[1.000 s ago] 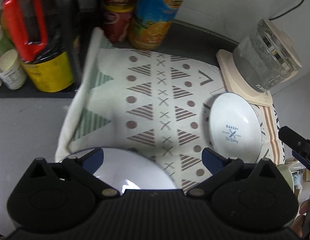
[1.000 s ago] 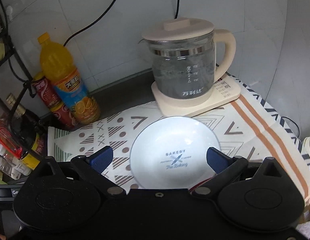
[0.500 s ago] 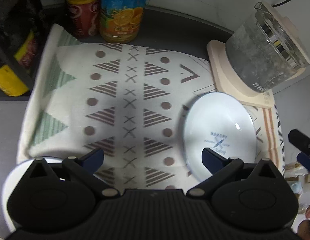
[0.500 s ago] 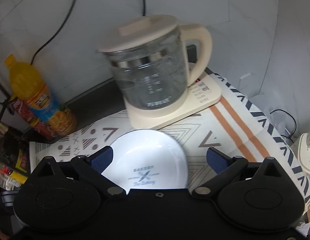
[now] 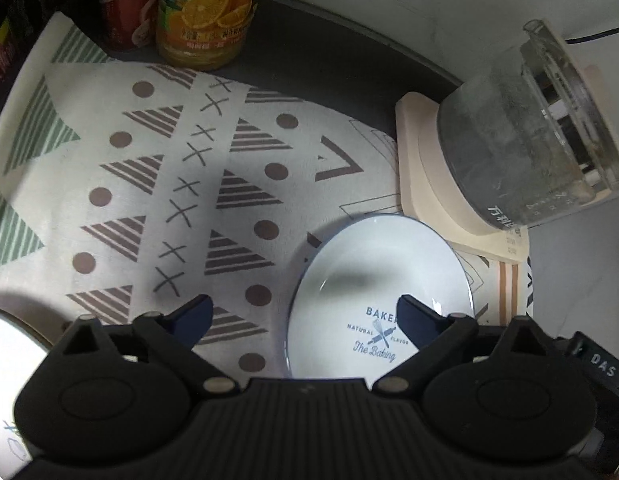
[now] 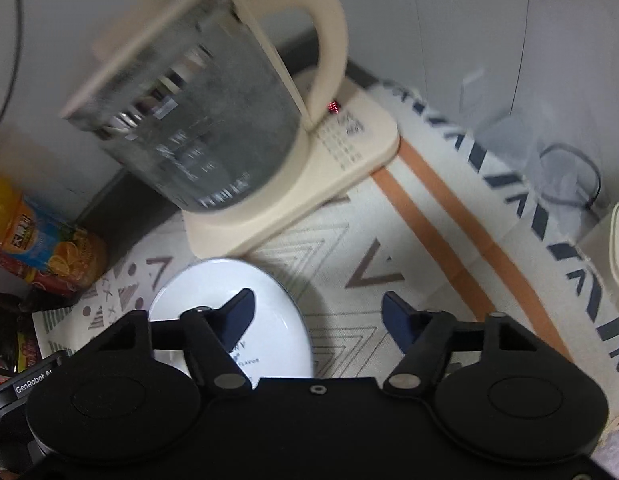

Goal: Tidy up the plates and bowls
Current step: 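Close both grippers on the 'BAKERY' plate rim and lift it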

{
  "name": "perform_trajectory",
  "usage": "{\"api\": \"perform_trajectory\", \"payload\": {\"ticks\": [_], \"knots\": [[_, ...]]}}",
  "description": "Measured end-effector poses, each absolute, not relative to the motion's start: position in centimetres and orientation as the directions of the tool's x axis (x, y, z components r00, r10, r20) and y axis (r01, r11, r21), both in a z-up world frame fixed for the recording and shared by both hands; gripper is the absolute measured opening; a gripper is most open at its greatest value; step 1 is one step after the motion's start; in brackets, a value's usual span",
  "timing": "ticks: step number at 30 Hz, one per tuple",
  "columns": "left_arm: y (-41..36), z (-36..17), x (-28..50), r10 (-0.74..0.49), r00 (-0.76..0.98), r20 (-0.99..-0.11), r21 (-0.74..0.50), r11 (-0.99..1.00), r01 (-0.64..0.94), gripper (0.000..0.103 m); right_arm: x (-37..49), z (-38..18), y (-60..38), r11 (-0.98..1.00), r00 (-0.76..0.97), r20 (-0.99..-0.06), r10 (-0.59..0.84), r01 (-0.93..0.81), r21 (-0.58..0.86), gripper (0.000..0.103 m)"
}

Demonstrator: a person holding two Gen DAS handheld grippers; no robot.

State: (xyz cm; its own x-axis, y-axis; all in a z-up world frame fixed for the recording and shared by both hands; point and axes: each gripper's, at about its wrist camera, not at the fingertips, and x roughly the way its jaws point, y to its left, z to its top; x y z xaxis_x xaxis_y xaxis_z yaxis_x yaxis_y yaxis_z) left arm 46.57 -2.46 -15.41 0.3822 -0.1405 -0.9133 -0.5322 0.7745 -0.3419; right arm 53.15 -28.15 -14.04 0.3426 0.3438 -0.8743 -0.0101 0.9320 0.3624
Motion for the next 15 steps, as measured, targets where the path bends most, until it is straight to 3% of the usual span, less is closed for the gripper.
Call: {"api": "perform_trajectory", "payload": {"ticks": [2, 6, 9, 15], "knots": [[-2.6, -16.0, 46.6, -0.143, 0.369, -0.918, -0.338, 0.767, -0.545, 0.090, 53.7, -14.9, -28.1, 0.931, 0.291, -0.889, 0.352, -0.014, 0.364, 0.054], [-2.7, -17.2, 46.6, -0.166, 0.319, -0.933, -0.330, 0.748, -0.576, 0.062, 54.3, -16.3, -27.5, 0.922, 0.208, -0.899, 0.385, -0.051, 0.383, 0.043], [-2.8, -18.1, 46.2, -0.201, 0.298, -0.933, -0.347, 0.720, -0.600, 0.051, 54.5, -17.1, -27.3, 0.923, 0.163, -0.908, 0.385, -0.057, 0.381, 0.033], [-2.9, -18.3, 46.0, -0.205, 0.294, -0.933, -0.350, 0.704, -0.618, 0.040, 54.6, -18.3, -27.2, 0.901, 0.099, -0.895, 0.434, -0.053, 0.431, 0.024]]}}
